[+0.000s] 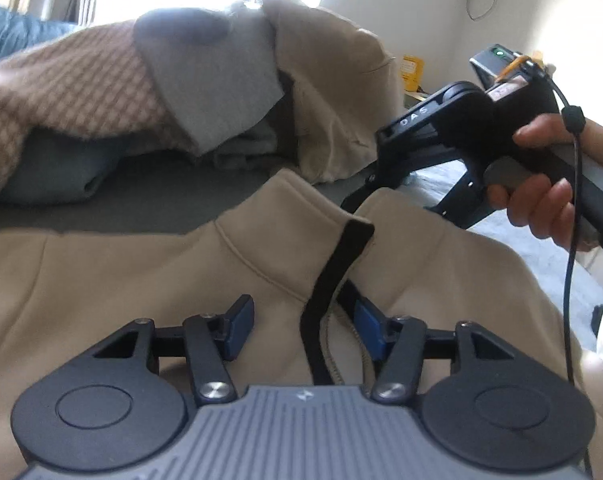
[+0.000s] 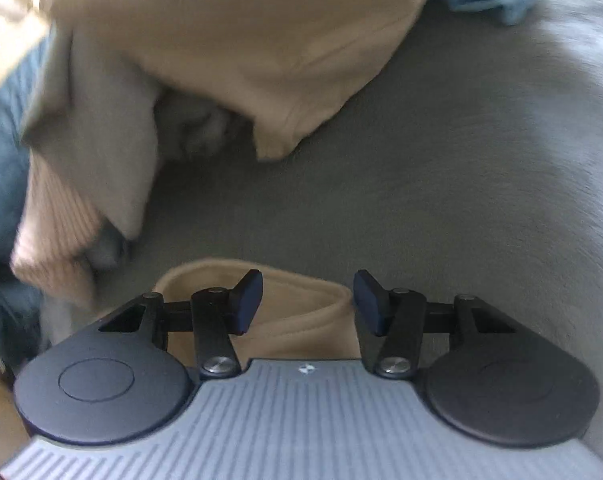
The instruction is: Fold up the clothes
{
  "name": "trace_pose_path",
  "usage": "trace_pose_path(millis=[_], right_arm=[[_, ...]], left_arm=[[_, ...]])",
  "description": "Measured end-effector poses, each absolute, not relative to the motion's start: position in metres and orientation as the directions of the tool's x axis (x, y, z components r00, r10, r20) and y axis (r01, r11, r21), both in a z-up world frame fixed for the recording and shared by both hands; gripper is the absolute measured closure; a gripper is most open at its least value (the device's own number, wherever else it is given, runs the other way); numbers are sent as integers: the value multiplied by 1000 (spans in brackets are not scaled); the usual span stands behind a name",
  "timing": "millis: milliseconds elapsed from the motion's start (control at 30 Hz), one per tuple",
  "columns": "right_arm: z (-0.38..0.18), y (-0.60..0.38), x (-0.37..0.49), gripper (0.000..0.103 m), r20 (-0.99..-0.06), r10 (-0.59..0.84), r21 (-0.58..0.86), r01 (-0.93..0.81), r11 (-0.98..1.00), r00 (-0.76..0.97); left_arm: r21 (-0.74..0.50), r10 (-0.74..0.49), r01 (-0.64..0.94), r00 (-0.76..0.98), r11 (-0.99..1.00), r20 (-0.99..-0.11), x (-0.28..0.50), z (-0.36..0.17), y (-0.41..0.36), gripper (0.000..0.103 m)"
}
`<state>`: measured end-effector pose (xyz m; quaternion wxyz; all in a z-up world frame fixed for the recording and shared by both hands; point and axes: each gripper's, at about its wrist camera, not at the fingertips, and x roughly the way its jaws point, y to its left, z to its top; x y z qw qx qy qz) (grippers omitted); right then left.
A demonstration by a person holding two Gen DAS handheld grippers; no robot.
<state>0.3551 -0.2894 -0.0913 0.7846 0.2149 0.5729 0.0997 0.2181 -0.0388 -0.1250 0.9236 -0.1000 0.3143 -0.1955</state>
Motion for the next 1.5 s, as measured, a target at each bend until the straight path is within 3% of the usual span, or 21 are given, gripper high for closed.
trace_pose_path(millis=[167, 233, 300, 467, 600, 667, 767, 833, 933, 1000, 1100, 1200, 1500], right_arm=[[-98, -257, 357, 56, -922, 314, 306, -70, 949, 225], [-92, -251, 351, 81, -926, 288, 265, -121, 957, 244], [-83, -246, 340, 90, -919, 247, 201, -173, 964, 307], [-55, -219, 293, 94, -775, 182, -74, -372, 925, 606], [-56, -207, 284, 95, -687, 134, -214, -375, 902, 714], [-63, -210, 296, 95, -663, 73, -283, -340, 897, 745], [-74, -225, 311, 93, -695, 56, -211, -278, 937, 716], [-69, -244, 317, 93, -692, 104, -86, -224, 971, 715], [-41, -276, 310, 90, -614, 162, 93, -134, 987, 772], [-19, -287, 298, 89, -584, 192, 143, -133, 981, 789], [3, -264, 264, 87, -589, 258, 93, -253, 963, 766], [-6, -220, 224, 86, -634, 283, -53, -405, 913, 720], [-76, -164, 212, 63, -724, 192, -240, -502, 831, 663]], left_arm=[[-419, -480, 282, 720, 863, -502, 222, -135, -25, 46], [-416, -478, 284, 724, 864, -497, 220, -136, -26, 46], [-407, -473, 286, 728, 867, -497, 218, -136, -28, 46], [-399, -468, 288, 734, 871, -493, 216, -136, -31, 46], [-395, -466, 290, 739, 872, -487, 216, -137, -32, 46], [-400, -469, 290, 739, 870, -484, 216, -137, -32, 45], [-412, -476, 291, 738, 864, -478, 216, -137, -30, 45], [-419, -480, 290, 738, 860, -474, 215, -137, -29, 45], [-439, -490, 289, 736, 851, -467, 216, -138, -26, 45], [-462, -502, 287, 735, 839, -455, 217, -138, -23, 45], [-510, -528, 286, 734, 811, -427, 217, -140, -15, 45], [-557, -550, 283, 736, 781, -396, 217, -141, -7, 44], [-667, -590, 260, 737, 698, -329, 221, -148, 11, 45]])
